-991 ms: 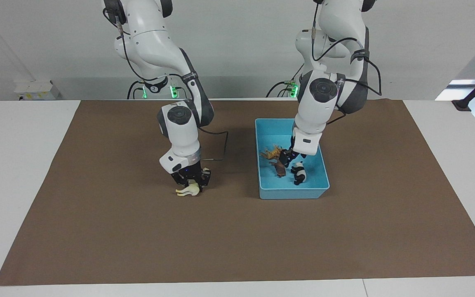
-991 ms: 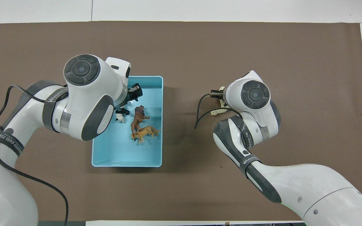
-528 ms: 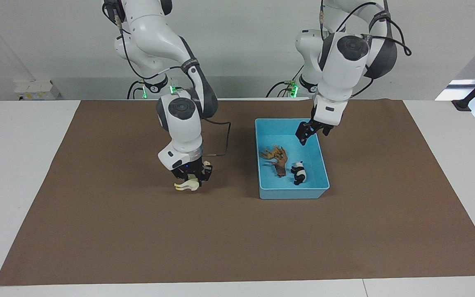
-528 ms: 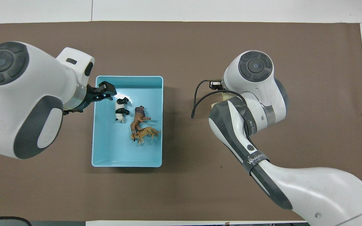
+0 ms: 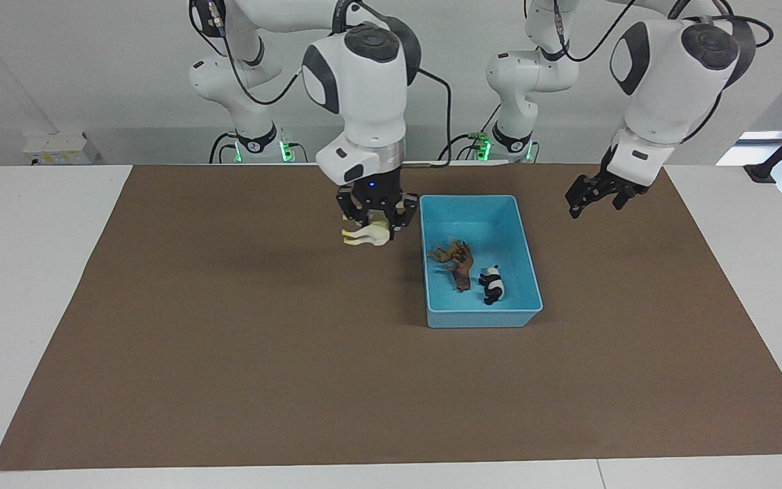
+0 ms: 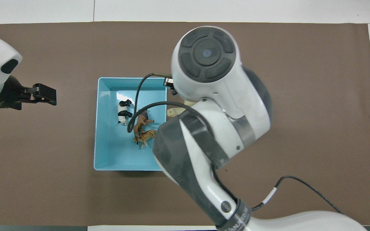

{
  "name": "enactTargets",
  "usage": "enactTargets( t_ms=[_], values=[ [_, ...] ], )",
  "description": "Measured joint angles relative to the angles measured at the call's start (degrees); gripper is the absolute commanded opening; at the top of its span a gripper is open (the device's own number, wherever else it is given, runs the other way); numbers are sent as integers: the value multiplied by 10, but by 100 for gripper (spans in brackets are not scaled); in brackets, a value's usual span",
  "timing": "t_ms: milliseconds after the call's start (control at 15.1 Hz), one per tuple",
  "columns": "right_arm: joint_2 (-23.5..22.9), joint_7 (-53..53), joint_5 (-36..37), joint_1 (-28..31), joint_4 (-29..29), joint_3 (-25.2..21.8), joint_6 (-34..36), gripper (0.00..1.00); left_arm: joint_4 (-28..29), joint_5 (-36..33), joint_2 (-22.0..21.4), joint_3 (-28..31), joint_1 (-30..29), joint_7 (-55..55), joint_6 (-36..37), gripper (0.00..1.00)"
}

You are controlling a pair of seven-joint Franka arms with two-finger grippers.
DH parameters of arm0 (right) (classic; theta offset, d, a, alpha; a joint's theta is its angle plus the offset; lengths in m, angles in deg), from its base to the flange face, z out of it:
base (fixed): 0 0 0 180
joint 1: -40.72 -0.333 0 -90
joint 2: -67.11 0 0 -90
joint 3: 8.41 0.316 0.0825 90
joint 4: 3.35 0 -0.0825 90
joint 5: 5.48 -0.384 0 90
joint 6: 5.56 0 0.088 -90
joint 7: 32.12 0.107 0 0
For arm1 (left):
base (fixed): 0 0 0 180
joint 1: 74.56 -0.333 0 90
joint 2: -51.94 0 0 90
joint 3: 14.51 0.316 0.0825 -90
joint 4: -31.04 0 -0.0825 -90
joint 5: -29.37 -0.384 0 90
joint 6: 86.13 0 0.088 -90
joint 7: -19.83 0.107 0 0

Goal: Put all toys into storage box
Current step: 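Carry the cream horse to the box with the right gripper while the left gripper withdraws, then release the cream horse into the box and raise the right gripper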

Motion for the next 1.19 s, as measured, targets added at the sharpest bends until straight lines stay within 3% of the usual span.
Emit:
enactTargets(
  t_ms=[330,594,660,726,792,1189],
  values=[
    [-72,96,-23,-72,29,-1,-69,0,2,0,-42,-5,-4,39,32,100],
    [-147,127,-24,-107,60,-1,-133,0,-45,9,-3,-5,-4,41,32,100],
    [-154,130,-24,-110,64,-1,-139,31,-63,10,13,-4,-1,41,36,100],
    [-157,130,-24,-112,67,-1,-139,91,-75,10,26,2,8,41,40,100],
    [-157,130,-24,-112,70,-1,-138,100,-82,10,33,14,24,41,42,100],
    [-151,133,-24,-116,85,-5,-68,100,-83,10,28,50,60,41,50,100]
  ],
)
